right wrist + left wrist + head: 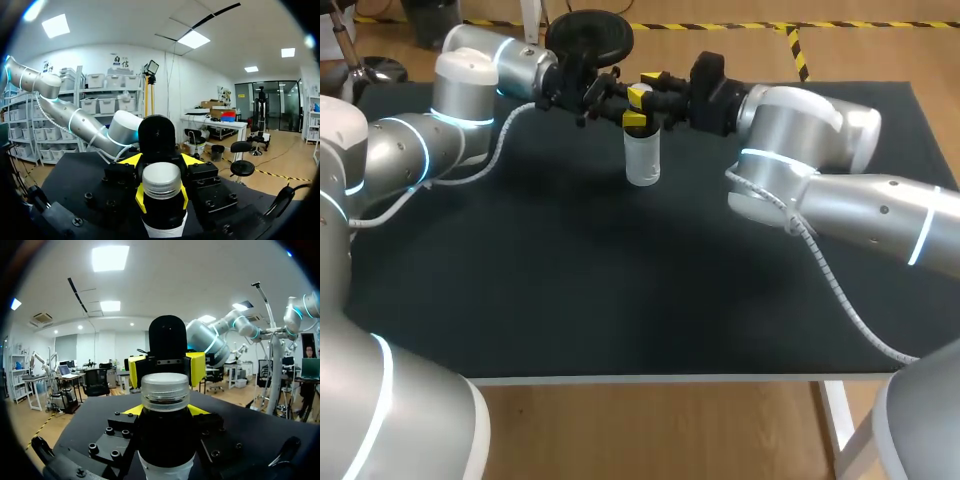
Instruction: Unscrew the bottle cap
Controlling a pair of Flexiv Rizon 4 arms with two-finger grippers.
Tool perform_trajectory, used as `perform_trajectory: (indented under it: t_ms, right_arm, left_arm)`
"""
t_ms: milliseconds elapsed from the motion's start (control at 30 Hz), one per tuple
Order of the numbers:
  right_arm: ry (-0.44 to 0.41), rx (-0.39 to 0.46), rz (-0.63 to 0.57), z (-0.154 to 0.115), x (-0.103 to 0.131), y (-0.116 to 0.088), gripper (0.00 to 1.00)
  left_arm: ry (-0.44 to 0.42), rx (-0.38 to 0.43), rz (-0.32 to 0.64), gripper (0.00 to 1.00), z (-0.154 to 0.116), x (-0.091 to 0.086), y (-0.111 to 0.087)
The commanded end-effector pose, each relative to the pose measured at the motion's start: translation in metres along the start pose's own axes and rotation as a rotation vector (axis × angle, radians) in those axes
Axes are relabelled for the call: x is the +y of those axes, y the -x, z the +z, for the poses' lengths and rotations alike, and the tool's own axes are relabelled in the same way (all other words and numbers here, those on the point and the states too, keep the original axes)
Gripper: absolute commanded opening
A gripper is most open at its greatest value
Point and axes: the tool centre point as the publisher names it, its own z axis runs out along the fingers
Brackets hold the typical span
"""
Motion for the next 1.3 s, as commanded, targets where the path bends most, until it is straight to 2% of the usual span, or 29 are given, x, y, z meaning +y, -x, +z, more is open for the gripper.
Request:
perform_trajectory:
  t_ms: [33, 67, 233, 400, 500, 733, 767, 900, 1033, 1300]
  right_arm:
    - [-0.003, 0.005, -0.001, 0.0, -0.003, -0.001, 0.2]
    - [-0.01, 0.022, -0.004, 0.0, -0.003, -0.001, 0.0]
    - [-0.009, 0.033, -0.012, 0.001, -0.004, -0.002, 0.0]
    - [-0.019, 0.125, -0.01, 0.001, -0.007, 0.001, 0.0]
    - [-0.022, 0.218, -0.008, 0.002, -0.009, 0.005, 0.0]
    - [-0.022, 0.536, -0.018, 0.005, -0.012, 0.011, 0.0]
    - [-0.018, 0.551, -0.016, 0.005, -0.012, 0.011, 0.0]
    - [-0.001, 0.717, -0.005, 0.004, -0.013, 0.012, 0.0]
    - [0.0, 0.883, 0.008, 0.005, -0.016, 0.01, 0.0]
    - [0.005, 1.152, -0.003, 0.008, -0.019, 0.003, 0.0]
  left_arm:
    - [-0.005, 0.042, 0.0, 0.0, -0.003, 0.002, 0.009]
    - [-0.005, 0.042, 0.0, 0.0, -0.003, 0.002, 0.009]
    - [-0.005, 0.042, 0.0, 0.0, -0.003, 0.002, 0.009]
    - [-0.005, 0.042, 0.0, 0.0, -0.003, 0.002, 0.009]
    - [-0.005, 0.042, 0.0, 0.0, -0.003, 0.002, 0.009]
    - [-0.005, 0.042, 0.0, 0.0, -0.003, 0.002, 0.009]
    - [-0.005, 0.042, 0.0, 0.0, -0.003, 0.002, 0.009]
    - [-0.005, 0.042, 0.0, 0.0, -0.003, 0.002, 0.009]
    - [-0.005, 0.042, 0.0, 0.0, -0.003, 0.002, 0.009]
    - [-0.005, 0.042, 0.0, 0.0, -0.003, 0.002, 0.009]
